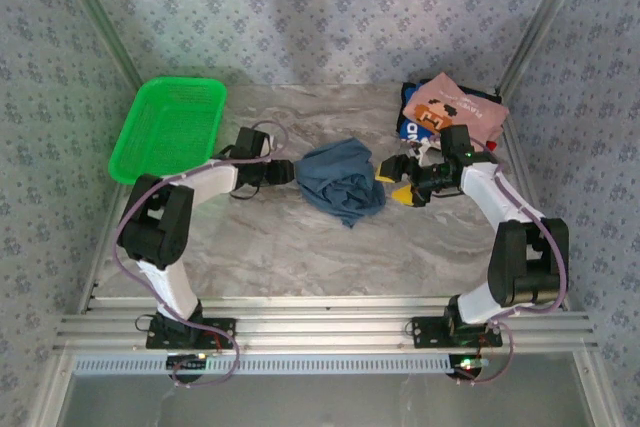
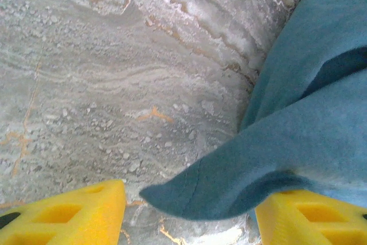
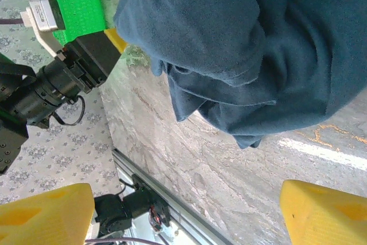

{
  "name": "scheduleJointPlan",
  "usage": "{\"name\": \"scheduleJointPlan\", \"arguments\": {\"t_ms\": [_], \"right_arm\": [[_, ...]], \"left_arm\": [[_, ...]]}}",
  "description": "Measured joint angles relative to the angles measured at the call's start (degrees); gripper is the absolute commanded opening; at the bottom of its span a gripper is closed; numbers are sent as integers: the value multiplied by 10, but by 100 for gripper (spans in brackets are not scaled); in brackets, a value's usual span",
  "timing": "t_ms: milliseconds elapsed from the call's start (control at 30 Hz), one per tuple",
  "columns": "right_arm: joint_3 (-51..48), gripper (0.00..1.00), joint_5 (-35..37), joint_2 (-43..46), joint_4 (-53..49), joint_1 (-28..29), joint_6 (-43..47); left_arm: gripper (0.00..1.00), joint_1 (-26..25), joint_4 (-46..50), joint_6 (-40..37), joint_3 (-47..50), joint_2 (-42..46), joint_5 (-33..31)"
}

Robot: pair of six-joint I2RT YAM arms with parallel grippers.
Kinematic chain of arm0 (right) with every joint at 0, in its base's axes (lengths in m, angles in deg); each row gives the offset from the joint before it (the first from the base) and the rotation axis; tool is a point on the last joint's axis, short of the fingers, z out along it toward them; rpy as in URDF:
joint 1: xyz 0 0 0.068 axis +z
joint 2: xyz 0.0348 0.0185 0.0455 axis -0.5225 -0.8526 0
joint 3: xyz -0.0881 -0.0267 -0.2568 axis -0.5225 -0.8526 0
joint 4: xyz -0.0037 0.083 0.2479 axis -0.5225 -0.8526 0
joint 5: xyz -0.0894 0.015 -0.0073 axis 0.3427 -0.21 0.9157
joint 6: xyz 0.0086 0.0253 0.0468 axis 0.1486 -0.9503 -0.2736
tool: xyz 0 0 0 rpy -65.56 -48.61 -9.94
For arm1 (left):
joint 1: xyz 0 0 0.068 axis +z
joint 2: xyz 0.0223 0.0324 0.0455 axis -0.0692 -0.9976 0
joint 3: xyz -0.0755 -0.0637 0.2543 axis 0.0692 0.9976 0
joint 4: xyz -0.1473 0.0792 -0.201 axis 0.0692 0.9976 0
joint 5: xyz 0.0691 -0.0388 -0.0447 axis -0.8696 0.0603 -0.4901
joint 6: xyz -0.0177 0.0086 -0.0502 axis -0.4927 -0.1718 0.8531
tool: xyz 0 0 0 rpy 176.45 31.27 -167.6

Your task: Fold and stack the t-shirts

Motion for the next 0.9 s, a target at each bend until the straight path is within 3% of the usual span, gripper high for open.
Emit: {"name": "scheduleJointPlan", "arguments": {"t_ms": [367, 500, 667, 900], "right_arm": [[-2, 85, 0, 0, 0, 4, 0], [-2, 85, 0, 0, 0, 4, 0], [-2, 85, 0, 0, 0, 9, 0], [-15, 85, 17, 2, -2, 47, 0]], "left_arm": [[52, 0, 3, -19, -44, -37, 1], [35, 0, 4, -24, -46, -39, 2], [0, 0, 4, -20, -47, -39, 4], [0, -10, 19, 4, -47, 34, 13]]}}
